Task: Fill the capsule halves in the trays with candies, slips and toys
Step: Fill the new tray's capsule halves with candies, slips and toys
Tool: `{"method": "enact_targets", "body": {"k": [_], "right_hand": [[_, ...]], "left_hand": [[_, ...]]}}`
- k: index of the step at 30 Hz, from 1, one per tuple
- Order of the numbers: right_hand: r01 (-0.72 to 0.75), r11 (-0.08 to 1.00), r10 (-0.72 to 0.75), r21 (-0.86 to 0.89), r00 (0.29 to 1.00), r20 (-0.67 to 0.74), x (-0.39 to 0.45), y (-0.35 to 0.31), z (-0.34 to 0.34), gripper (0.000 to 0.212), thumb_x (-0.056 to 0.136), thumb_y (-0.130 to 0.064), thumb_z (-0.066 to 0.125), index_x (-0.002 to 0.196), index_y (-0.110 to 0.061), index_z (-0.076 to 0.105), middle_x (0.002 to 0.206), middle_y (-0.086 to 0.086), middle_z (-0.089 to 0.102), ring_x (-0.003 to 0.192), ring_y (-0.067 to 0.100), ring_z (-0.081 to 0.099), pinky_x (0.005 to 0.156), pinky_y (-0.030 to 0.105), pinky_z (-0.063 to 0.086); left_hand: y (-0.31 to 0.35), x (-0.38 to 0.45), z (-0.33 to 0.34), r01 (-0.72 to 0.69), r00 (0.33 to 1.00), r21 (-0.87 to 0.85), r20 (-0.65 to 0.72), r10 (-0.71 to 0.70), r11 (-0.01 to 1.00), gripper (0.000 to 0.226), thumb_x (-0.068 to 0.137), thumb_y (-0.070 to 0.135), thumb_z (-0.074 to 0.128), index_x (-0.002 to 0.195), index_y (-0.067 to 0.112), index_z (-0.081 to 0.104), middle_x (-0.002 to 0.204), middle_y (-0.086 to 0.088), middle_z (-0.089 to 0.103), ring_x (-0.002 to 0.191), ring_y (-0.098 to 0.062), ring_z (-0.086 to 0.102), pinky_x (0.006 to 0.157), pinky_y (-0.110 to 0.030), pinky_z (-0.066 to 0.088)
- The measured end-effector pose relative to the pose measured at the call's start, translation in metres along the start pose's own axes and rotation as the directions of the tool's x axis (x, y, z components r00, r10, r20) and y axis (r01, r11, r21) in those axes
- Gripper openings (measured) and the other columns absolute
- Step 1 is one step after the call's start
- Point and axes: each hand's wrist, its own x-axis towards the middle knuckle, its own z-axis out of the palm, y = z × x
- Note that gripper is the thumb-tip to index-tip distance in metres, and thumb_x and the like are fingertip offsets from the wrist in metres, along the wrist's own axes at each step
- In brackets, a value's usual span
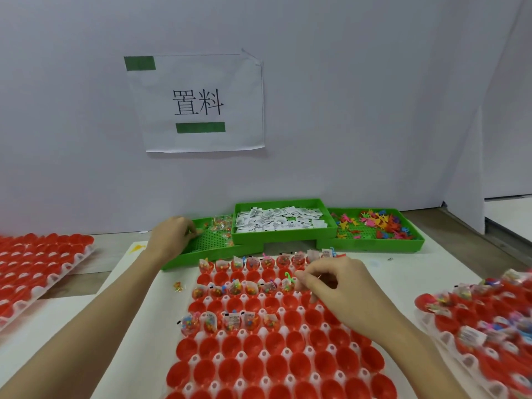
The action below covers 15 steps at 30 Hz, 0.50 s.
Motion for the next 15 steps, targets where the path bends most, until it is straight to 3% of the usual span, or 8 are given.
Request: {"method": "enact_targets", "body": {"k": [4,8,11,13,15], "right_hand": [[-0.03,1.0,0.031,-0.009,0.999,0.022,0.0,0.002,0.0,0.03,0.098,-0.04,0.063,0.074,-0.03,0.077,0.067,-0.008,0.072,0.062,0.009,0.067,0.065,0.019,0.052],[-0.07,0.997,0.071,-0.006,0.997,0.023,0.0,0.003,-0.003,0.032,0.098,-0.042,0.062,0.072,-0.031,0.077,0.065,-0.004,0.071,0.057,0.011,0.065,0.062,0.016,0.05],[-0.078,0.997,0.078,-0.011,0.997,0.018,-0.001,0.002,-0.004,0.033,0.097,-0.046,0.061,0.073,-0.031,0.077,0.062,-0.004,0.07,0.053,0.006,0.06,0.06,0.013,0.046],[-0.08,0.996,0.081,-0.031,0.997,0.011,-0.001,0.001,-0.004,0.032,0.098,-0.044,0.062,0.073,-0.031,0.077,0.062,-0.003,0.069,0.052,0.005,0.057,0.06,0.014,0.046],[-0.079,0.996,0.079,-0.041,0.997,0.0,0.0,-0.002,-0.004,0.03,0.098,-0.041,0.063,0.074,-0.031,0.078,0.064,-0.004,0.071,0.055,0.006,0.061,0.061,0.017,0.048]], "left_hand": [[-0.003,-0.01,-0.007,0.029,0.993,-0.067,-0.116,-0.036,0.997,0.021,0.097,0.015,0.069,0.116,0.011,0.076,0.106,-0.008,0.079,0.097,-0.03,0.071,0.081,-0.041,0.057],[0.006,-0.04,-0.018,-0.003,0.963,-0.259,-0.261,-0.067,0.966,0.025,0.094,0.016,0.073,0.119,0.011,0.075,0.099,-0.006,0.08,0.088,-0.027,0.073,0.077,-0.04,0.058],[0.025,-0.085,-0.027,-0.076,0.934,-0.506,-0.337,-0.115,0.859,0.012,0.09,0.017,0.079,0.101,0.017,0.081,0.087,0.011,0.077,0.072,-0.004,0.069,0.067,-0.023,0.055],[0.041,-0.125,-0.032,-0.125,0.933,-0.635,-0.336,-0.128,0.762,0.012,0.086,0.017,0.081,0.091,0.028,0.08,0.081,0.02,0.075,0.073,-0.002,0.069,0.064,-0.01,0.05],[0.054,-0.162,-0.037,-0.162,0.94,-0.731,-0.319,-0.123,0.663,0.017,0.084,0.018,0.082,0.088,0.034,0.078,0.084,0.019,0.076,0.077,-0.003,0.07,0.065,-0.008,0.049]]}}
